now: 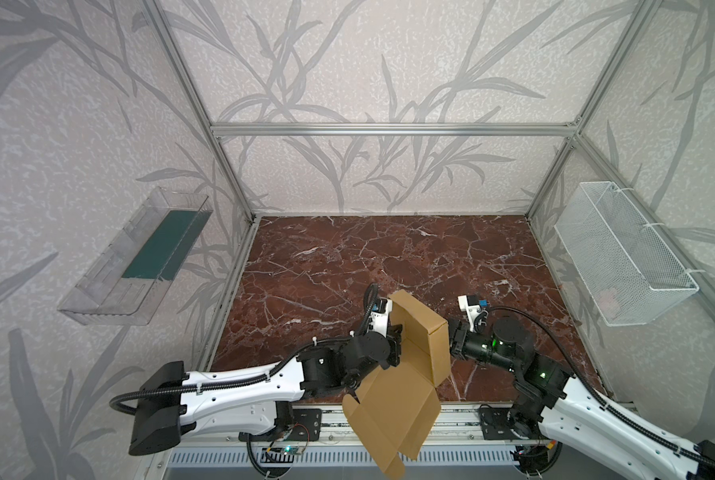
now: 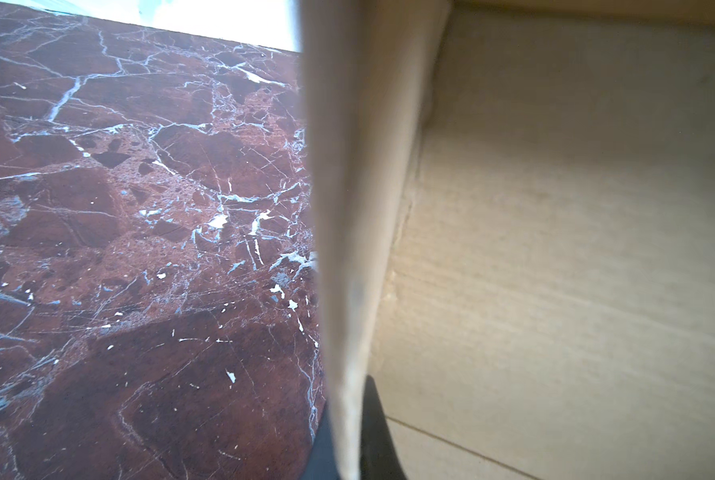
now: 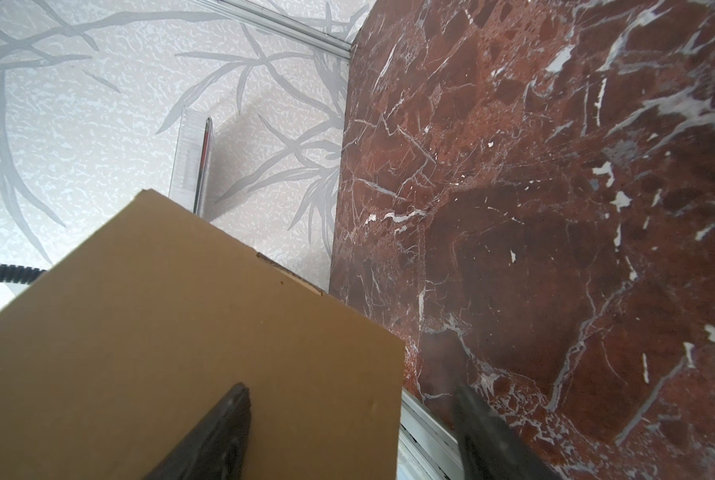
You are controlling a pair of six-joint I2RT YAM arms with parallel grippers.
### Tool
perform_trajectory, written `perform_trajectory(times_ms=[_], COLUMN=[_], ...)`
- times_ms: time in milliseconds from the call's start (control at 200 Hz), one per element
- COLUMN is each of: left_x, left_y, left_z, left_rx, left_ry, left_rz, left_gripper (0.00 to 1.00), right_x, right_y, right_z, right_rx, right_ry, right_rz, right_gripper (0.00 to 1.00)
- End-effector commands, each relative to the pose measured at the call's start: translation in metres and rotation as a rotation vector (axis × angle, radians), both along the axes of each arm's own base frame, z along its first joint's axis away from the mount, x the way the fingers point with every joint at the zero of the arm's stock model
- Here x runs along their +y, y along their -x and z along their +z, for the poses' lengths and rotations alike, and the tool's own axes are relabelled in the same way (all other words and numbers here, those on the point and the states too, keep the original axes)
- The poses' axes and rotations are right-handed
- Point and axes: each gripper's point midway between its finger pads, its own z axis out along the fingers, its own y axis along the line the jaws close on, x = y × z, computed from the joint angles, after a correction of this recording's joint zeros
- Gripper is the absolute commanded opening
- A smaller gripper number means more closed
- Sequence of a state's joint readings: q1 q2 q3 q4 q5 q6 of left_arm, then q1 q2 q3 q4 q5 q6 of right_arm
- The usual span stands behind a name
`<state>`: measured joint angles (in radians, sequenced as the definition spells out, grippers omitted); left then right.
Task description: Fold the paper box
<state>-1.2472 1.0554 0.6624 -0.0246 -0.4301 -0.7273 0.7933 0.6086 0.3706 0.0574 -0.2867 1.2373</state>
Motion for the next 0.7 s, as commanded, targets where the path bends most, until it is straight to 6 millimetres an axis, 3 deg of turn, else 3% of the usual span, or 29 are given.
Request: perform_trajectory(times_ms=[0,205,540,695], left_x=[0.014,0.018,0.017,0.020], left_y=[-0.011,-0.012,-0.013,-0.013], left_z=[0.004,0.003,0.003,0.002], left_rx=[-0.014,-0.012,-0.009,-0.004], left_ry=[0.045,0.058,0.057,0.052], left_rz=[0.101,0.112,0.121,0.129], left_gripper=[0.00,0.00,0.00,0.00], right_x=[0.007,0.000,0.017,0.008], right_y=[0.008,0.007,0.021,0.018], right_z=[0.014,0.014,0.023,0.017], right_rx=[-0.038,-0.038,-0.076,-0.078], right_ry=[-0.054,-0.022,-0.021,0.007], right_rz=[0.047,0.019,0.081,0.042], right_gripper=[0.75,0.76,0.75,0.75])
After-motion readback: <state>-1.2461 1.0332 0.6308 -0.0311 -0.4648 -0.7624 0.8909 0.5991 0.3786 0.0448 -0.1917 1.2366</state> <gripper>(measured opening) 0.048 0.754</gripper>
